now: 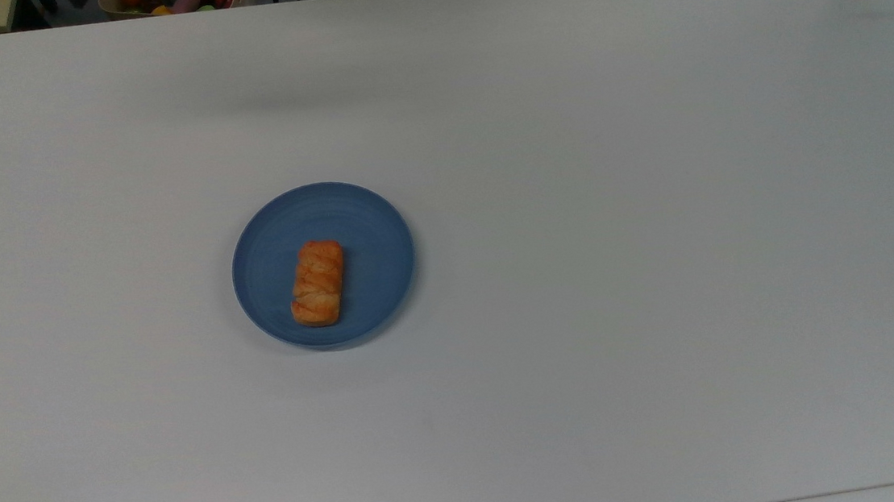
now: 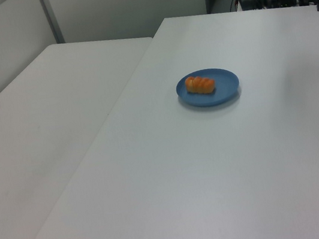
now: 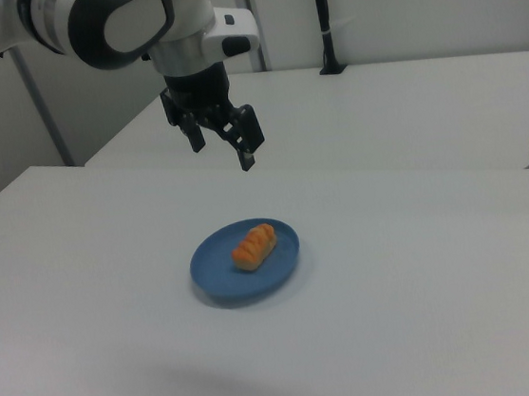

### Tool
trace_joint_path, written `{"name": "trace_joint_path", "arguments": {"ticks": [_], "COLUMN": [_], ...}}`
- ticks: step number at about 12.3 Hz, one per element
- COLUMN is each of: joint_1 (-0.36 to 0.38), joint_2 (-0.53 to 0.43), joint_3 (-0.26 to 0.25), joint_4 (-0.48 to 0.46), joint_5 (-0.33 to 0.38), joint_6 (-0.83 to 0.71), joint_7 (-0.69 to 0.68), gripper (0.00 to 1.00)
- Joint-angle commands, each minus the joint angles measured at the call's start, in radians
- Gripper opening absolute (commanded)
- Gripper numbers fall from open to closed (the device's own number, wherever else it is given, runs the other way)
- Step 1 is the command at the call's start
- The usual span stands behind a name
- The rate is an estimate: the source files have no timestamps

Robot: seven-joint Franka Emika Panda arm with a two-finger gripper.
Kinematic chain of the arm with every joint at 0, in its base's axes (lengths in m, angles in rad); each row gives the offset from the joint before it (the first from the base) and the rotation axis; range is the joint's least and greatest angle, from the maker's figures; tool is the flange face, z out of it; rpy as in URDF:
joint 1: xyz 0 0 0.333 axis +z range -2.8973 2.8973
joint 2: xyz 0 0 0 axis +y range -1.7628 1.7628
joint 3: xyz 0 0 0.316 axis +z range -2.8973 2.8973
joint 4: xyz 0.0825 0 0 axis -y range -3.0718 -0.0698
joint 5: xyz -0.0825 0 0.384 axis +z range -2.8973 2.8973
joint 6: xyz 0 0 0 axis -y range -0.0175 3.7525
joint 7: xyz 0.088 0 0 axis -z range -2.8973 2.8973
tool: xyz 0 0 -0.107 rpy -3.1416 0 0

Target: Put the bread on the table

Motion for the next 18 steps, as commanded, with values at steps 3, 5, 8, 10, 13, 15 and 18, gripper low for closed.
{"name": "trace_joint_path", "arguments": {"ticks": [3, 5, 8, 10, 13, 15, 18], "joint_1": [0.021, 0.049, 0.093, 0.154, 0.251, 0.251, 0.251], "joint_2": [0.14, 0.211, 0.298, 0.355, 0.438, 0.444, 0.443], "joint_3": [0.011, 0.014, 0.043, 0.037, -0.006, -0.009, -0.038], "joint_4": [0.036, 0.039, 0.035, 0.031, 0.016, -0.014, -0.048], "joint_5": [0.053, 0.072, 0.073, 0.063, 0.06, 0.061, 0.063], "joint_6": [0.237, 0.323, 0.482, 0.516, 0.575, 0.575, 0.575], "joint_7": [-0.009, -0.006, -0.009, -0.015, -0.001, 0.003, -0.022], "gripper": [1.0, 1.0, 1.0, 1.0, 1.0, 1.0, 1.0]}}
